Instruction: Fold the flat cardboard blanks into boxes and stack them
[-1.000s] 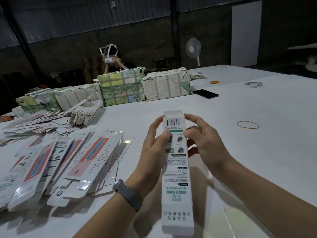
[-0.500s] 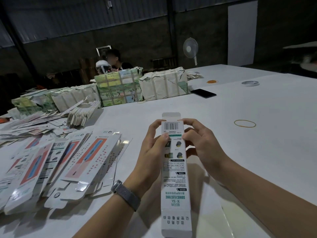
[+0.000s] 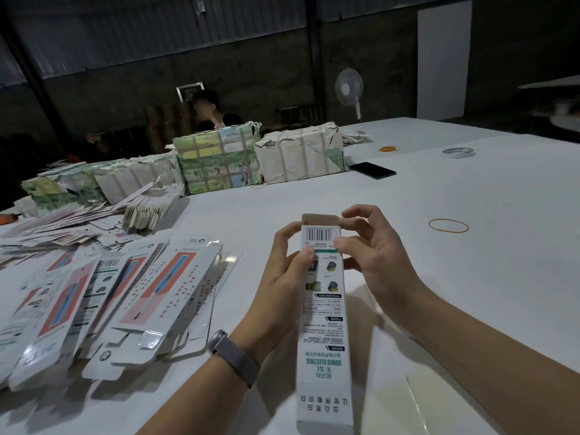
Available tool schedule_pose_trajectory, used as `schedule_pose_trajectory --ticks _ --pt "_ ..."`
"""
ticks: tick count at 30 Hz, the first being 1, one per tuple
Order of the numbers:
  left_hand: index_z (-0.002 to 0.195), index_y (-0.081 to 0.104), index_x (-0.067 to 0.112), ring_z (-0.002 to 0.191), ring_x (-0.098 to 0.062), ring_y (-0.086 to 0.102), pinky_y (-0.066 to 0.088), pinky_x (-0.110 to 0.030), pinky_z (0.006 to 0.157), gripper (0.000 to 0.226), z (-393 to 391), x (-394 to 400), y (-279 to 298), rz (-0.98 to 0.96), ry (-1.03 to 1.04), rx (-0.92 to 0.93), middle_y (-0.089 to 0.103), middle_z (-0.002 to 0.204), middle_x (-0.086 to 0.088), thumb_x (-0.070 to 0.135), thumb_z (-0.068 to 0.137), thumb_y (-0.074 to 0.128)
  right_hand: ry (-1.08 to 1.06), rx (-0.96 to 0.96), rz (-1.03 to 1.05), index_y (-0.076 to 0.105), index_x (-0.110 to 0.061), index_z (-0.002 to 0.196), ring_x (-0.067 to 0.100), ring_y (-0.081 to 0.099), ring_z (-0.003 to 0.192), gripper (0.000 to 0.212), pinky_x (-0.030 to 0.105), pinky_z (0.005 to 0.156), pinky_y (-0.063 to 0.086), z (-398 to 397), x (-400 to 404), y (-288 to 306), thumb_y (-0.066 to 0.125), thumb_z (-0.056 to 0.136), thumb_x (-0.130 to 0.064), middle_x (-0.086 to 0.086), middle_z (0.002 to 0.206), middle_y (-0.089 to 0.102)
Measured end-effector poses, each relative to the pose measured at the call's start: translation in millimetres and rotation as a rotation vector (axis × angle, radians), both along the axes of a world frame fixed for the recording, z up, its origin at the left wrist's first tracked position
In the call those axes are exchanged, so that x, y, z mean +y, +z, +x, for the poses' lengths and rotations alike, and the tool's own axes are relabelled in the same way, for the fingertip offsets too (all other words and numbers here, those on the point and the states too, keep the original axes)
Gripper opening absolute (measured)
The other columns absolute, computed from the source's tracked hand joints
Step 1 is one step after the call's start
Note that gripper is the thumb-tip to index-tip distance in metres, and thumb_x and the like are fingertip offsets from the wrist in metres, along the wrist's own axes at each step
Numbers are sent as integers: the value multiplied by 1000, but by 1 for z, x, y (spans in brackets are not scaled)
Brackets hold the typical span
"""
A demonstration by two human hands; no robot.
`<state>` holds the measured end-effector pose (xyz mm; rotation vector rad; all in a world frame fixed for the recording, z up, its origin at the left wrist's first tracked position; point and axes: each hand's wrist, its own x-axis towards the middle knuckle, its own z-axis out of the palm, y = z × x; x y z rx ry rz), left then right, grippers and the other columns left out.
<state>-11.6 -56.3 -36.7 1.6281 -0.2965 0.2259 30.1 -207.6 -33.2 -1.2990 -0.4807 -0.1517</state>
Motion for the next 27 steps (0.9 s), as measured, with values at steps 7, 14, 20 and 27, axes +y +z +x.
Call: schedule_pose_trajectory --ticks 7,14,20,27 --pt "133 45 38 73 -19 72 56 -25 59 33 0 0 -1 -31 -21 29 77 92 -8 31 101 47 -2 -12 -1 59 -26 96 42 65 94 24 51 78 57 -2 -1 3 62 75 -17 -16 86 66" --pt "121 54 46 77 -21 73 57 -29 62 31 4 -3 -3 -4 -53 1 76 93 -8 34 93 50 -5 26 -28 66 -20 83 12 66 69 13 24 59 53 -1 -1 5 63 95 -17 -2 78 69" --pt "125 53 49 73 -18 73 56 -27 62 33 4 -2 -6 94 -52 -11 76 90 -7 37 94 50 -44 91 -40 68 -17 81 17 63 67 16 34 65 54 1 0 3 65 92 -6 -2 74 67" --pt "130 52 48 77 -18 75 56 -25 63 36 4 -1 -8 121 -60 -3 77 93 -4 38 95 49 -51 151 -65 71 -11 81 19 64 64 12 36 68 54 0 -3 6 65 90 -5 7 71 70"
